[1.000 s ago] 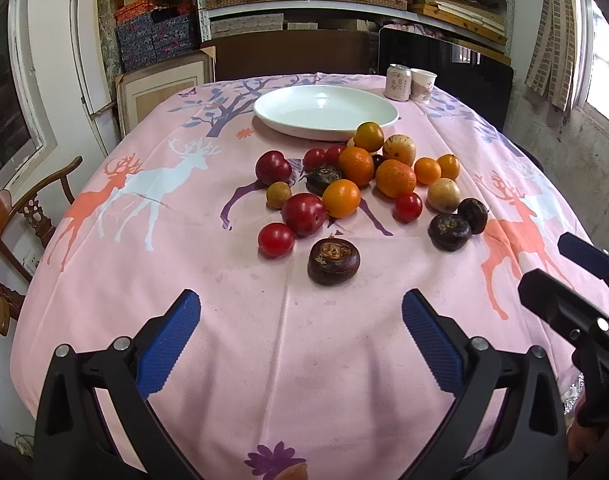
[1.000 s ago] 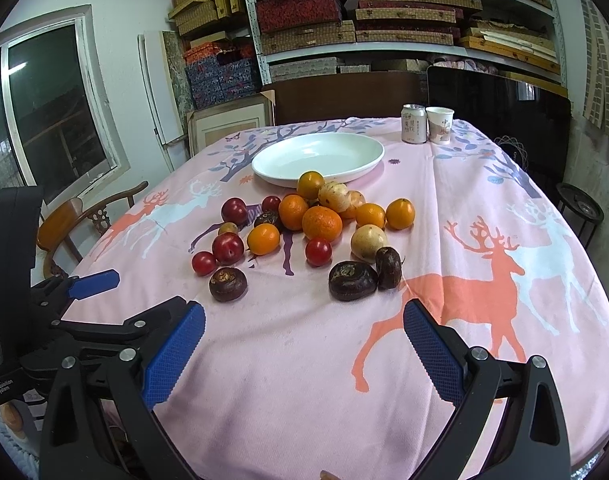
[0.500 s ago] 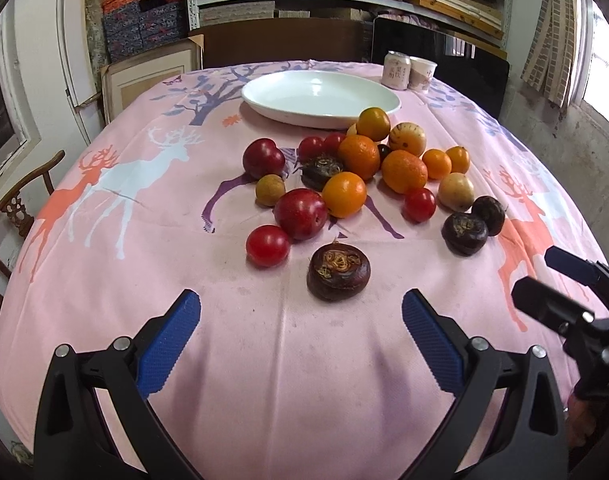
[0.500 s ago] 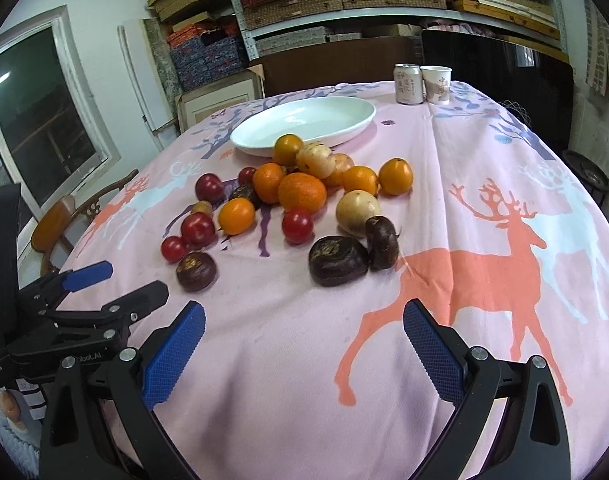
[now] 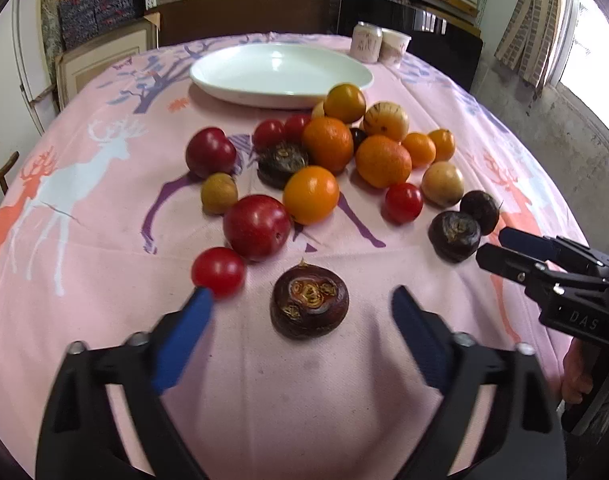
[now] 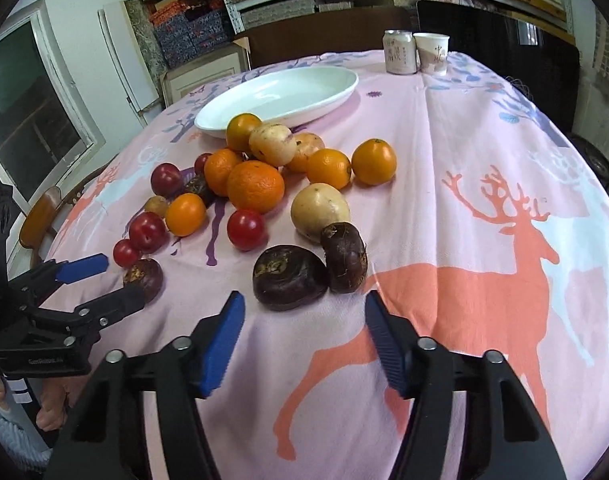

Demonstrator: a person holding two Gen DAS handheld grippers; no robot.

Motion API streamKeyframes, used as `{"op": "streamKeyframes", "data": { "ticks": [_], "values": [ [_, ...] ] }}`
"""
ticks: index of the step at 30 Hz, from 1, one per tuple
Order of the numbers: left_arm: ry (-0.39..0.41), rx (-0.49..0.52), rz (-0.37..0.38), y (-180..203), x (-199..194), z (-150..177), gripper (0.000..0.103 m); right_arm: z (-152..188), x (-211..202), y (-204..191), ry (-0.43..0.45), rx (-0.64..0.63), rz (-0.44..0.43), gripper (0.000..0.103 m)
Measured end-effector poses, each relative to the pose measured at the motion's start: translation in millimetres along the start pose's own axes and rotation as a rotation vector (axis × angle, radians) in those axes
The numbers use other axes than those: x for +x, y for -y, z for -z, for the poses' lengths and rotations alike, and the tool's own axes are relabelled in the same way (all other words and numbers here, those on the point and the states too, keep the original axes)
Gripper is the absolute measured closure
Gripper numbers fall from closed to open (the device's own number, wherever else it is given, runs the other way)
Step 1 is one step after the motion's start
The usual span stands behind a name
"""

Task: Organize fruits
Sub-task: 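Close the left tool on a dark purple fruit while the right tool grasps another dark fruit, then carry both dark fruits over the white plate and open both tools to release them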

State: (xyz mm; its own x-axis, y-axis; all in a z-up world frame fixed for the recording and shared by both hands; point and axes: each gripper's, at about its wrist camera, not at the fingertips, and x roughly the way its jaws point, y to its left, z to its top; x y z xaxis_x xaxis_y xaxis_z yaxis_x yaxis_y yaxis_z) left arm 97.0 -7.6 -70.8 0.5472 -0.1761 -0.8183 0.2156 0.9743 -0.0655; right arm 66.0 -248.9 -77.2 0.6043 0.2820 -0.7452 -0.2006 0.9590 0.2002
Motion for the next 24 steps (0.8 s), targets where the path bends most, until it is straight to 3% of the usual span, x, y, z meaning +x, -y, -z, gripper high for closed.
{"op": "streamKeyframes", "data": {
  "ticks": [7,8,10,15,17,19,24],
  "values": [
    [0.002,0.062,-0.009,13.7,6.8,-2.9,0.023,-6.8,9.8,-8.6,-0.015,-0.040,-0.024,0.049],
    [-0.002,0.068,-0.006,14.7,7.4,-2.0,0.026,-8.6,13.2,-8.8,-0.023,-0.038,-0.024,0.049],
    [-0.046,0.074,0.009,15.7,15.5,-1.7,0.042,-11.8,21.6,-8.6,-0.035,-0.036,-0.004,0.049],
    [-0.031,0.064,0.010,12.4,13.4,0.1,0.047,-14.5,29.1,-11.4,-0.038,-0.056,0.007,0.051],
    [-0.028,0.064,0.007,12.0,13.0,0.2,0.052,-13.8,29.4,-14.0,-0.033,-0.071,0.011,0.058],
    [-0.026,0.059,0.008,9.2,11.0,2.4,0.061,-13.0,29.5,-17.0,-0.027,-0.089,0.023,0.059],
    [-0.018,0.026,0.045,2.7,2.7,7.3,0.062,-11.3,27.3,-16.2,-0.013,-0.088,0.015,0.060]
  ]
}}
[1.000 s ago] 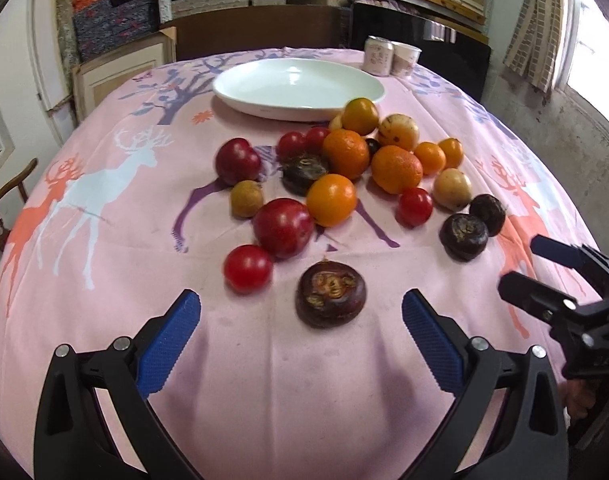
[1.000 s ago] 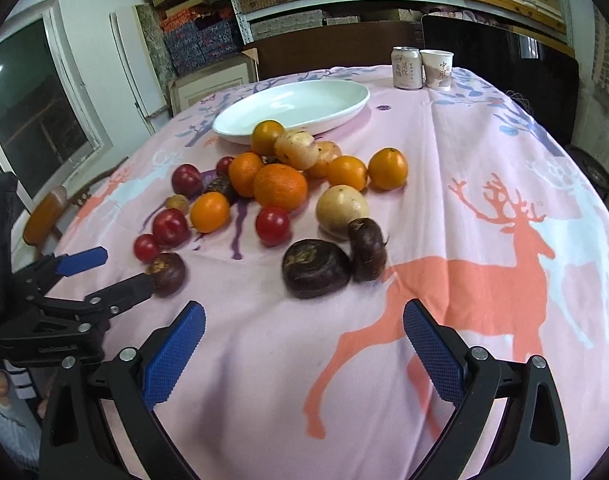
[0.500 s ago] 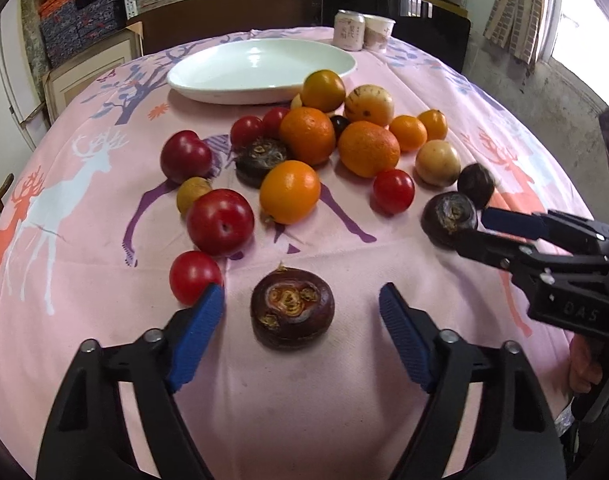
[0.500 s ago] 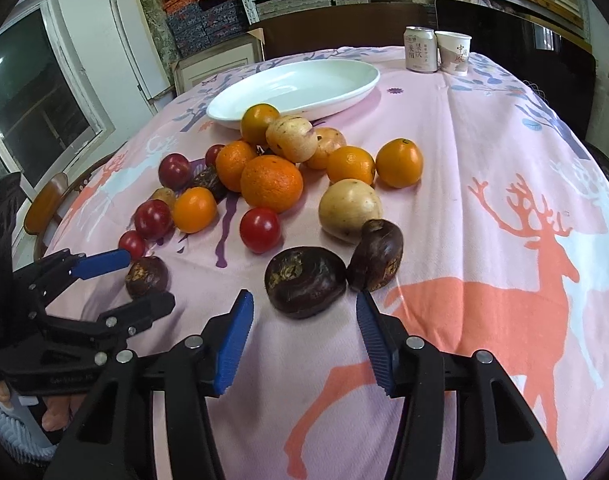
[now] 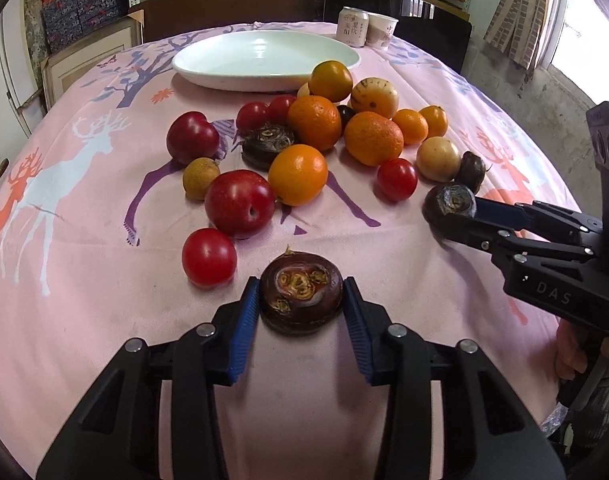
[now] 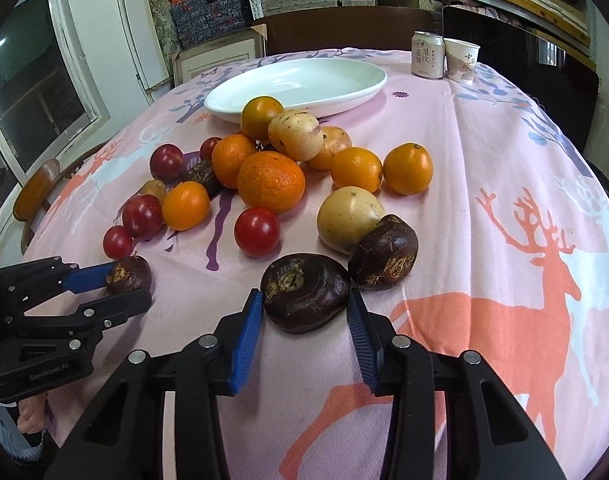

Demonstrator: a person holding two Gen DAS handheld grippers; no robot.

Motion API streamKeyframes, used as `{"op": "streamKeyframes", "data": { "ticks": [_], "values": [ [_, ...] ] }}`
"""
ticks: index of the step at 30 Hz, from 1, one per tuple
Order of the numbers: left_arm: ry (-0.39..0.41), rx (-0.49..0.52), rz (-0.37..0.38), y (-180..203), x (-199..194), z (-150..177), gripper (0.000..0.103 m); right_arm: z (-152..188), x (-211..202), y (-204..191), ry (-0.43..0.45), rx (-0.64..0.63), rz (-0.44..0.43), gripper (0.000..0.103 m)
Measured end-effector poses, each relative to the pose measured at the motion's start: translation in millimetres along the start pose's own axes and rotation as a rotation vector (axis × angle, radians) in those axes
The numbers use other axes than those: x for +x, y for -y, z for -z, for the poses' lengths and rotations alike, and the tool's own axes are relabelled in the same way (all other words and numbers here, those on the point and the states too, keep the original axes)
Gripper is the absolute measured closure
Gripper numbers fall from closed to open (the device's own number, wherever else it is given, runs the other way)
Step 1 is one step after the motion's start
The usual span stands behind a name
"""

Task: Organize fruits
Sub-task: 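Carry both dark fruits over the white plate and open both tools to release them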

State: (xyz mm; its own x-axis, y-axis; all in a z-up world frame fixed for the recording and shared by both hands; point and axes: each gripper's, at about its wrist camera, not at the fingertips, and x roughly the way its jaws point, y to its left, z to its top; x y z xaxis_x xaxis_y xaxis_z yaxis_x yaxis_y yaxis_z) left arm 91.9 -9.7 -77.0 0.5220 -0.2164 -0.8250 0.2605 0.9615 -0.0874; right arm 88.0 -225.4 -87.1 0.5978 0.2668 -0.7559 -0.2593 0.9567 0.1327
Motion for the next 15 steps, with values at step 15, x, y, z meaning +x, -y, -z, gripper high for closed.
{"op": "streamKeyframes", "data": {
  "ticks": [15],
  "values": [
    [0.159,0.017,-0.072,-37.6,-13.7,-144.7,0.062,-120.9,-26.3,-6.2,0.187,-0.093,-0.026,0.060]
  ]
}}
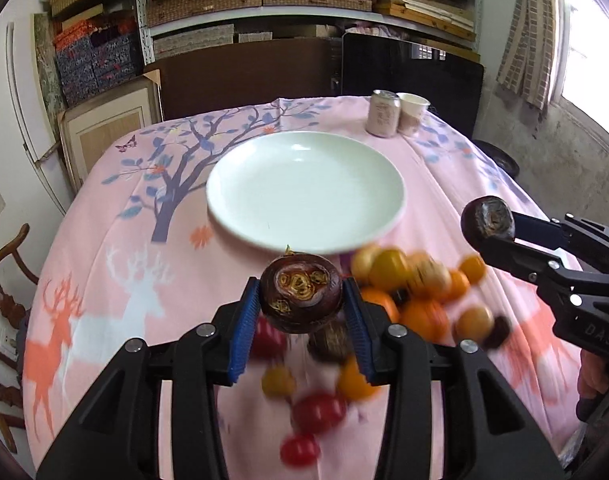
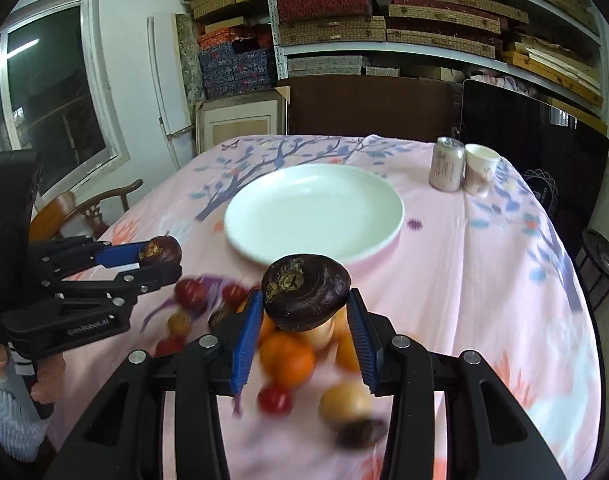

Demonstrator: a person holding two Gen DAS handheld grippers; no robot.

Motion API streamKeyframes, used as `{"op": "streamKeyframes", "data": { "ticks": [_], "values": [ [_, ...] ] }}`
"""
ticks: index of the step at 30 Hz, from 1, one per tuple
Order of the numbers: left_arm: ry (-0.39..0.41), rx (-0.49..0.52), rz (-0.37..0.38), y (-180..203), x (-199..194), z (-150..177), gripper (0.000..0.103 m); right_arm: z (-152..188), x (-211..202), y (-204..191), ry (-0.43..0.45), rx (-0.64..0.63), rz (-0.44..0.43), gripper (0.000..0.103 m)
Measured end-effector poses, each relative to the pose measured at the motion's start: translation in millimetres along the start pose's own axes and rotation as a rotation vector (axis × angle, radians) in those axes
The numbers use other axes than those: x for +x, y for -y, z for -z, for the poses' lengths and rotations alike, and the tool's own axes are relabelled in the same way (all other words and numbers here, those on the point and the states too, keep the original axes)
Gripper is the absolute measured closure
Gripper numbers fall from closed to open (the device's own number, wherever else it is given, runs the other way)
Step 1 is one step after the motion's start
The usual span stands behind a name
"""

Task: Organize fruits
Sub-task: 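Carry both dark fruits over the white plate and open both tools to release them, then grasp a small red tomato with the left tool while the right tool grasps a dark fruit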

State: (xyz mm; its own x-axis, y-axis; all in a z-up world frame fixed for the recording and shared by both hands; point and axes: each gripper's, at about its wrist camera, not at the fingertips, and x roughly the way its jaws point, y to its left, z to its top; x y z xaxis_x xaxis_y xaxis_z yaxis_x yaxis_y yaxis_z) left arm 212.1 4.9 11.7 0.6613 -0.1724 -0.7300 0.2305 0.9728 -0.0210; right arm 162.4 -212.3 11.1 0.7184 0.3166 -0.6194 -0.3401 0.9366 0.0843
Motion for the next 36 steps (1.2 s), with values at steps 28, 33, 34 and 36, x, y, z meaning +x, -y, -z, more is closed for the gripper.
{"op": "streamKeyframes", "data": {
  "ticks": [28,33,34,36],
  "values": [
    [-0.036,-0.164,-0.072,-54.4,25.1,43.5,0.036,24.9,22.8,70.2,0.051,0.260,-0.001,0.038],
    [-0.020,-0.176,-0.050,-41.6,-13.3,100.0,0.036,73.2,0.1,66.5,0.050,0.305,-0.027,0.037],
    [-0.017,-0.161,-0.049,-35.6,-20.4,109.9,0.036,80.5,-2.5,66.2,0.041,0.311,-0.032,0.037],
    [-0.020,-0.123,-0.055,-23.4,-29.4,123.0,0.036,90.4,-7.6,62.9,0.039,0.312,-0.045,0.036]
  ]
}}
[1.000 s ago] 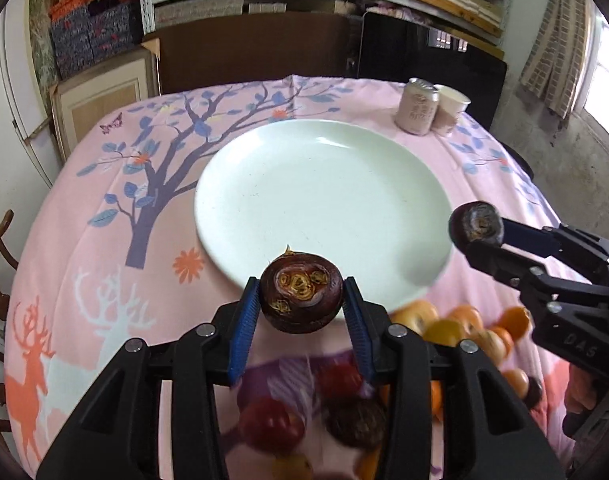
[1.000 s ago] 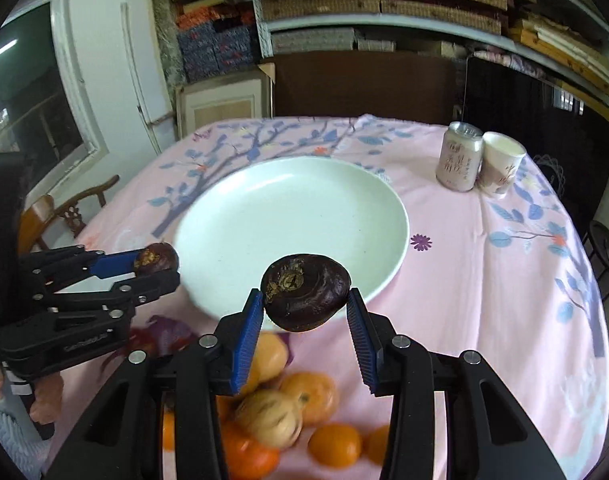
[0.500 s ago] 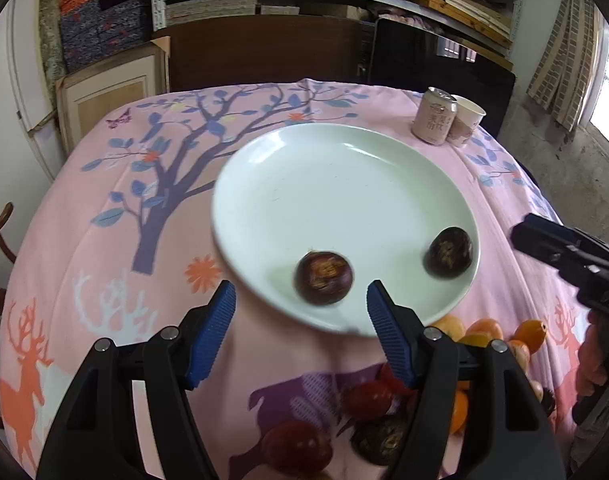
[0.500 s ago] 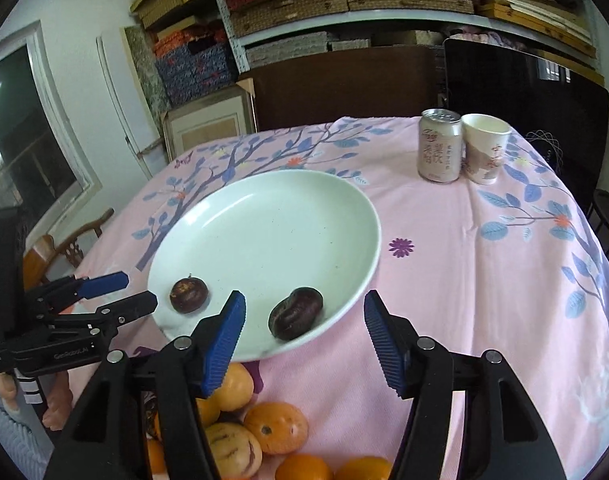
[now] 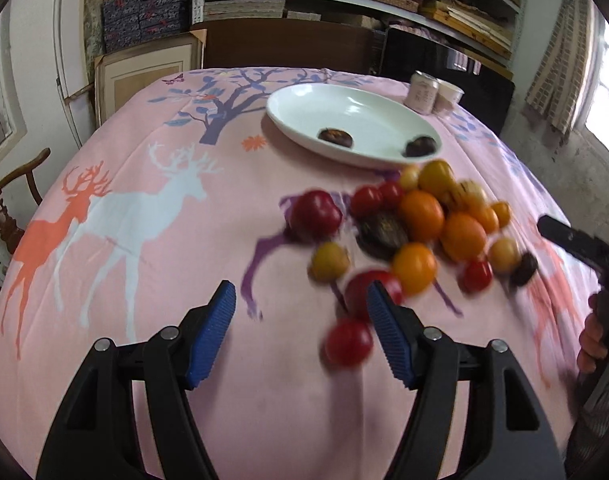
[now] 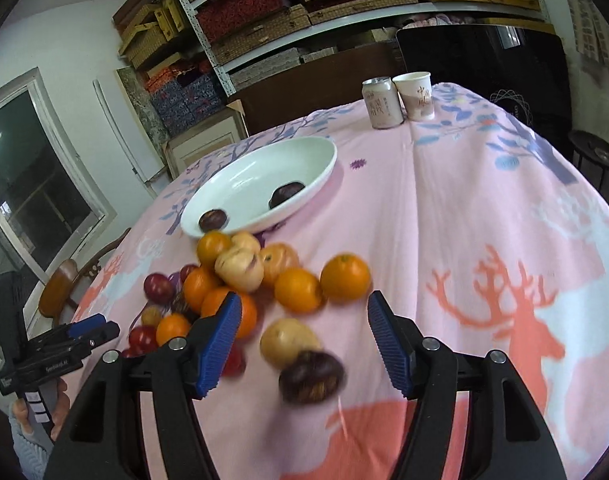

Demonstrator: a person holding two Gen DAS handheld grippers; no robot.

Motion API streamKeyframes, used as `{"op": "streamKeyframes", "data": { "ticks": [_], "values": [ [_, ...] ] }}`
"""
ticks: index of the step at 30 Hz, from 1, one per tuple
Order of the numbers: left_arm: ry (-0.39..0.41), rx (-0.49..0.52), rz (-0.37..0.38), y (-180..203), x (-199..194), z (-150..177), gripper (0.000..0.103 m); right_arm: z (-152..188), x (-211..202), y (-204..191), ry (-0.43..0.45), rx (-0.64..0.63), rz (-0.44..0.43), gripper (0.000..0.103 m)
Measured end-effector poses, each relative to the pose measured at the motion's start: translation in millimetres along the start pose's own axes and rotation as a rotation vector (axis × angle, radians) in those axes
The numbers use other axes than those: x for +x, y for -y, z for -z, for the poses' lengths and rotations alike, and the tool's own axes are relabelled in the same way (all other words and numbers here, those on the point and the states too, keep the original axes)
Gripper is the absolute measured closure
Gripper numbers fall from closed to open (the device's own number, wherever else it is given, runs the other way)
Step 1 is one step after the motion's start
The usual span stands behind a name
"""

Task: Organize fruits
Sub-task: 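Grasp a small red tomato with the left tool while the right tool grasps a dark fruit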

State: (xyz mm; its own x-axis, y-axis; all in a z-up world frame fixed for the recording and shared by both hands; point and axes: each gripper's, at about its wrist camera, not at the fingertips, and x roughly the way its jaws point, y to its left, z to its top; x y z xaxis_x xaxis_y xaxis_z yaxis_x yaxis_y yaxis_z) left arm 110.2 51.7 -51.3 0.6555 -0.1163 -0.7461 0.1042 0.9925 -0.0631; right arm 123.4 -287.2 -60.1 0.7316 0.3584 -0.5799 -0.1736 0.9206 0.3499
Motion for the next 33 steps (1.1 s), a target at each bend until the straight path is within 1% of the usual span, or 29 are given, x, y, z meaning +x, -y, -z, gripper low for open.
{"op": "streamKeyframes", "data": {
  "ticks": [2,5,7,9,11,13,16,20,21,22,23,27,30,33],
  "values": [
    [0.000,0.041,-0.004,11.2,-3.3,11.4,0.036,8.8,-5.5,-2.0,0.003,-0.009,-0.004,0.033],
    [-0.020,0.090,-0.019,24.7,0.4,23.2,0.036,16.8,-7.5,-2.8,-0.002,-0.018,0.003,0.033],
    [-0.024,0.097,-0.030,26.2,2.2,24.0,0.037,19.2,-9.6,-0.5,0.001,-0.012,-0.007,0.033],
    [-0.027,0.076,0.007,22.3,2.1,21.7,0.037,19.3,-10.5,1.9,0.003,0.001,-0.009,0.032],
    [-0.043,0.055,0.027,18.2,5.6,19.0,0.041,20.1,-9.4,2.4,-0.006,0.013,-0.011,0.032],
    [-0.065,0.056,0.043,18.3,11.7,17.5,0.054,20.9,-8.4,2.9,-0.012,0.015,-0.012,0.032],
    [-0.078,0.076,0.051,21.2,16.6,16.2,0.061,21.3,-7.0,2.4,-0.018,0.011,-0.014,0.032],
    [-0.092,0.093,0.058,25.0,23.5,12.7,0.062,22.4,-5.4,3.2,-0.027,0.012,-0.019,0.031],
    [-0.100,0.094,0.061,25.5,25.8,12.1,0.064,22.6,-5.2,3.3,-0.029,0.012,-0.020,0.031],
    [-0.108,0.097,0.063,25.9,27.5,12.3,0.068,22.5,-4.4,3.1,-0.033,0.012,-0.020,0.031],
    [-0.113,0.101,0.058,26.6,28.9,12.7,0.069,22.8,-3.6,3.1,-0.039,0.011,-0.019,0.031],
    [-0.101,0.109,0.049,28.2,25.2,16.2,0.072,25.5,3.1,-1.2,-0.081,-0.013,-0.005,0.031],
    [-0.095,0.112,0.052,29.1,23.7,16.4,0.072,27.5,10.6,-6.4,-0.125,-0.040,0.007,0.031],
    [-0.090,0.112,0.057,28.7,22.2,16.9,0.072,28.2,17.7,-6.4,-0.161,-0.041,0.016,0.031]
  ]
}}
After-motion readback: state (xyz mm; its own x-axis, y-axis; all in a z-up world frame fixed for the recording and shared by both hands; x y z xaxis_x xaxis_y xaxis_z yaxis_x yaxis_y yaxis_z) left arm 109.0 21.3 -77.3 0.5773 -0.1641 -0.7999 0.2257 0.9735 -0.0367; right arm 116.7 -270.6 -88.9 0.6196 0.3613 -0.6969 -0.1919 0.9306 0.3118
